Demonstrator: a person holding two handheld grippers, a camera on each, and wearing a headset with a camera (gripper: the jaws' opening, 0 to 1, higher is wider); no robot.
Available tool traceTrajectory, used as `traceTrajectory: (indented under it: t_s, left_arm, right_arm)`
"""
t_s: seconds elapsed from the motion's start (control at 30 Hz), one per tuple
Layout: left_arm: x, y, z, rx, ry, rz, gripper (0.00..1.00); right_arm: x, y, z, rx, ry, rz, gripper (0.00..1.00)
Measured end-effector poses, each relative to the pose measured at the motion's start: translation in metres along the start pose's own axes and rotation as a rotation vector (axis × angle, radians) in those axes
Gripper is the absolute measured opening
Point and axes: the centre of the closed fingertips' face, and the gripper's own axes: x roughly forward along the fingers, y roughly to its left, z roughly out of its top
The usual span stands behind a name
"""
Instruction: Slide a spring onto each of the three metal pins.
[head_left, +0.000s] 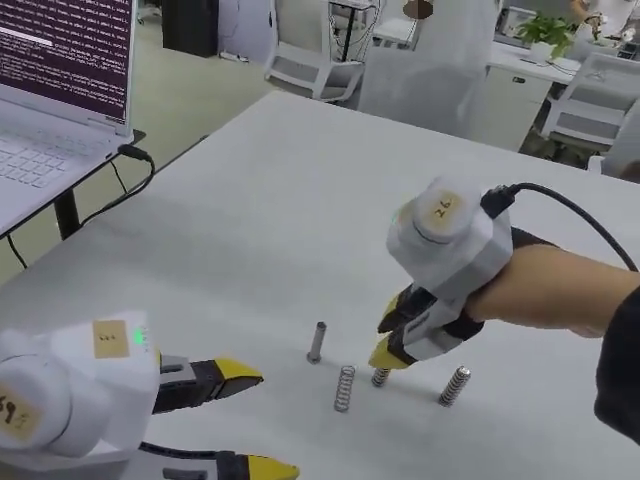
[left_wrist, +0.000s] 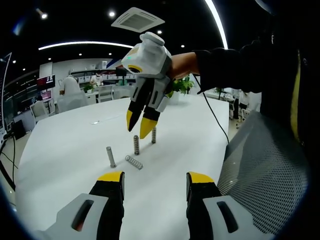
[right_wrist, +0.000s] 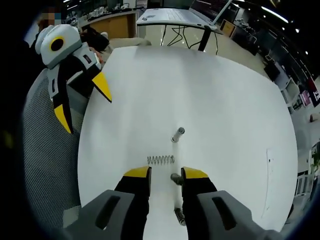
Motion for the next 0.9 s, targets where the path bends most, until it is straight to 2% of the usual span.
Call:
traceTrajectory:
  t_s: [0.3, 0.9]
  left_arm:
    - [-0.003, 0.001, 0.001, 0.002, -0.006, 0.01, 0.44]
    - [-0.003, 0.002, -0.001, -0.005, -0.011, 0.015, 0.45]
  right_arm:
    - [0.014, 0.014, -0.002, 0.058, 0.002, 0.009, 0.21]
    - [0.049, 0.018, -0.009, 0.27, 0.022, -0.064, 0.27]
